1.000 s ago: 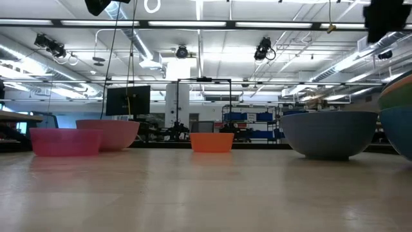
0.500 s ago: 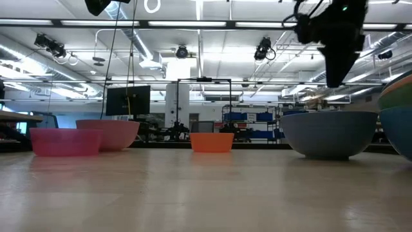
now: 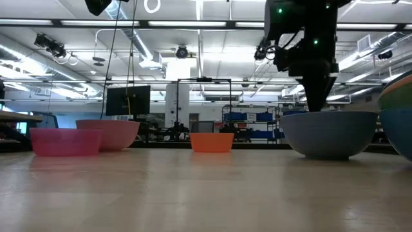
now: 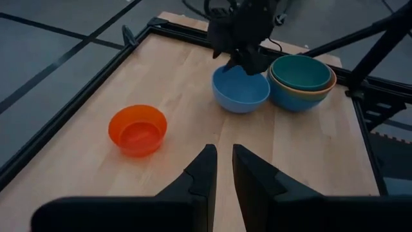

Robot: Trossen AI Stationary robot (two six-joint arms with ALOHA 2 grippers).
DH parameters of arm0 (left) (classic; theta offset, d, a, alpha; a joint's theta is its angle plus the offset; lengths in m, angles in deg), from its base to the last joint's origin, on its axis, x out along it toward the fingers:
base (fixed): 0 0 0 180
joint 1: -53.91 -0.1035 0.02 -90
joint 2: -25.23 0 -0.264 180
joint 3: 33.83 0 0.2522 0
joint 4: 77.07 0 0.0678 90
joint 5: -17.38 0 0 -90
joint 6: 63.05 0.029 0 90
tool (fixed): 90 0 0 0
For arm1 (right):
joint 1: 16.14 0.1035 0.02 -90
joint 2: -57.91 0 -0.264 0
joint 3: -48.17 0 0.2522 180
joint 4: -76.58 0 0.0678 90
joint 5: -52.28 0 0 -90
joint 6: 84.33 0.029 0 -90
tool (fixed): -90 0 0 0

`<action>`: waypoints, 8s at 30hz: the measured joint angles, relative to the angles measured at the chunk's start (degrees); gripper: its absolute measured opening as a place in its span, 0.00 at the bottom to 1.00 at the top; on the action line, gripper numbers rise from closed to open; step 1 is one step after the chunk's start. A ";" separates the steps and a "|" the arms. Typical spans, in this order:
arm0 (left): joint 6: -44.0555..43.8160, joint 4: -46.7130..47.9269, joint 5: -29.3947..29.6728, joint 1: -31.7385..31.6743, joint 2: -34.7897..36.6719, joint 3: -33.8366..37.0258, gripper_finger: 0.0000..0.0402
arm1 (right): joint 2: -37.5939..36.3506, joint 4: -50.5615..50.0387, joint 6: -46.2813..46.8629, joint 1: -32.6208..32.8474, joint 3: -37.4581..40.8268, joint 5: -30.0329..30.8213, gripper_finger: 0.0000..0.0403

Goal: Nest bowls inside each other
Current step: Stack the blue bowl into the dark green bowl, then stack the pink bowl into the blue bowl

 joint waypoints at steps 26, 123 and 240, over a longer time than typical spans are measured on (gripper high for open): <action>1.49 -0.05 -0.02 0.00 0.00 0.00 0.14 | 4.88 12.45 -5.31 -2.72 9.40 -6.82 0.36; -0.04 -0.04 -0.20 0.00 -1.73 0.00 0.14 | -33.39 -11.54 44.41 35.72 9.38 -18.94 0.39; 16.04 15.04 -10.23 -20.24 -23.93 1.19 0.14 | -26.05 -9.54 39.81 40.45 4.90 46.32 0.33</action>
